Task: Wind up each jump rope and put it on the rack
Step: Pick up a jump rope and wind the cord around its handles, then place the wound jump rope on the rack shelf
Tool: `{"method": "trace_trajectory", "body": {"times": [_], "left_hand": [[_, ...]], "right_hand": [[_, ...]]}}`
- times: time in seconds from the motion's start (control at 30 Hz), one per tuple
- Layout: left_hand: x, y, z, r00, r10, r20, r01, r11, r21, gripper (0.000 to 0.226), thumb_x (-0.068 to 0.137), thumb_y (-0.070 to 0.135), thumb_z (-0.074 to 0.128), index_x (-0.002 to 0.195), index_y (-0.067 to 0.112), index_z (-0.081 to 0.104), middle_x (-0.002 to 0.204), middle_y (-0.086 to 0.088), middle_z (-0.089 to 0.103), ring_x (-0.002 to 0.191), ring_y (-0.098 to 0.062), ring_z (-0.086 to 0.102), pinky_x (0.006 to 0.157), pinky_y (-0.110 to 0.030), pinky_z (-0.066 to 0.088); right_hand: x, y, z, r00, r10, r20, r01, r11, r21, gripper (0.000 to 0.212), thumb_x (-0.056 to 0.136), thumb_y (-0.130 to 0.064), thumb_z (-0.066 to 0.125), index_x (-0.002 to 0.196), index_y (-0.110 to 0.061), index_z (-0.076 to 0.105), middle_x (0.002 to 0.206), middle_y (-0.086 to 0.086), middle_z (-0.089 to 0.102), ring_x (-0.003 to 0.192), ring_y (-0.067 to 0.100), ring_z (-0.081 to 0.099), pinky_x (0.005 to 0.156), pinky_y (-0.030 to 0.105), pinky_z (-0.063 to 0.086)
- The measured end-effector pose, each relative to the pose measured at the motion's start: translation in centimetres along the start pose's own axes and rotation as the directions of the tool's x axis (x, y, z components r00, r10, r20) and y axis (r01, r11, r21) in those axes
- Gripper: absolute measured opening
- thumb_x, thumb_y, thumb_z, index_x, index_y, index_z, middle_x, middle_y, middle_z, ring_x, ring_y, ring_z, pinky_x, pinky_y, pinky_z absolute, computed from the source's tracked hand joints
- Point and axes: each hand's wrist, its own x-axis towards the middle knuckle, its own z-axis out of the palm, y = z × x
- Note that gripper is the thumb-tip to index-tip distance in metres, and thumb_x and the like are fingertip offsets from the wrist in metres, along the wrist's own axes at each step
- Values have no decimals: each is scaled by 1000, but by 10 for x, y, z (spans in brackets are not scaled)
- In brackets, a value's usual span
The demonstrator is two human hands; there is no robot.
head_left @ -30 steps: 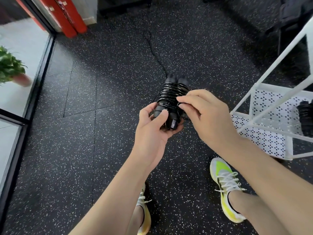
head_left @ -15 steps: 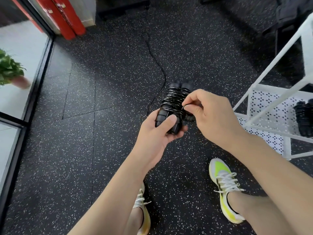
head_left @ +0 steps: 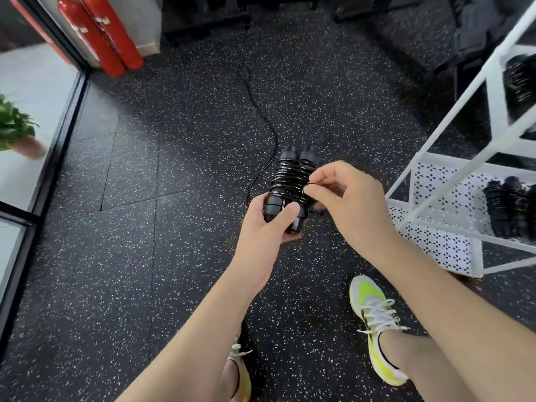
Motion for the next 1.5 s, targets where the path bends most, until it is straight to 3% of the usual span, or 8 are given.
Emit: {"method": "trace_trajectory", "body": {"times": [0.2, 0.33, 0.47, 0.67, 0.83, 1.07, 1.23, 1.5], "left_hand": [[-1, -5, 12, 999, -3, -41, 4, 1000, 1, 48, 94, 21, 73, 135, 23, 50, 119, -4, 70, 101, -20, 69, 80, -36, 55], [-9, -7, 28, 1000, 6, -6, -7, 998, -56, 69, 81, 19, 82, 138, 33, 46, 129, -7, 65, 116, -31, 68, 97, -53, 56], [-20, -11, 45, 1000, 16, -8, -15, 998, 63, 59, 82, 21, 83, 128, 33, 49, 121, -7, 69, 111, -28, 69, 98, -55, 56], [-44, -20, 78, 989, 147, 33, -144, 867, 477, 40, 87, 36, 79, 113, 40, 50, 105, 17, 69, 91, 7, 66, 77, -12, 51], [-53, -36, 129, 982, 112, 151, -181, 774, 607, 38, 86, 41, 80, 111, 32, 52, 97, 19, 67, 85, 14, 60, 65, -7, 44], [-43, -74, 214, 959, 5, 282, -213, 668, 713, 37, 88, 41, 75, 110, 23, 52, 92, 14, 60, 82, -5, 59, 61, -16, 40], [-18, -100, 276, 956, -64, 287, -183, 635, 751, 25, 94, 33, 67, 111, 22, 53, 86, 15, 56, 71, 0, 55, 48, -11, 39], [58, -137, 346, 977, -48, 206, -147, 544, 826, 38, 83, 44, 66, 107, 15, 60, 88, -2, 71, 80, -24, 70, 71, -39, 60]], "right_hand": [[-10, 3, 4, 961, 276, 15, -273, 937, 218, 39, 90, -39, 74, 120, -26, 52, 111, -7, 68, 86, 11, 72, 63, 37, 64], [-20, 1, -4, 928, 348, 135, -373, 857, 356, 50, 91, -35, 74, 132, -25, 47, 118, -7, 67, 88, -2, 71, 59, 26, 60], [-22, 10, -24, 918, 370, 144, -395, 887, 240, 58, 84, -40, 80, 132, -27, 50, 119, -8, 67, 94, 6, 72, 66, 35, 64], [-32, 21, -73, 876, 438, 200, -462, 882, 94, 53, 81, -40, 82, 124, -25, 54, 113, -5, 68, 94, 13, 72, 66, 37, 64], [-56, 52, -126, 853, 506, 128, -508, 861, -16, 54, 79, -43, 80, 123, -28, 53, 110, -4, 69, 93, 16, 72, 71, 42, 65], [-86, 109, -206, 809, 586, 50, -586, 810, -29, 54, 83, -43, 79, 125, -28, 50, 109, -1, 70, 94, 16, 71, 76, 45, 64], [-87, 151, -243, 826, 561, -53, -562, 827, -4, 51, 86, -42, 77, 128, -29, 52, 110, -6, 70, 93, 10, 69, 67, 27, 59], [-58, 220, -267, 826, 509, -244, -544, 832, -109, 38, 106, -28, 46, 141, -17, 55, 128, 4, 66, 97, 18, 65, 85, 37, 58]]}}
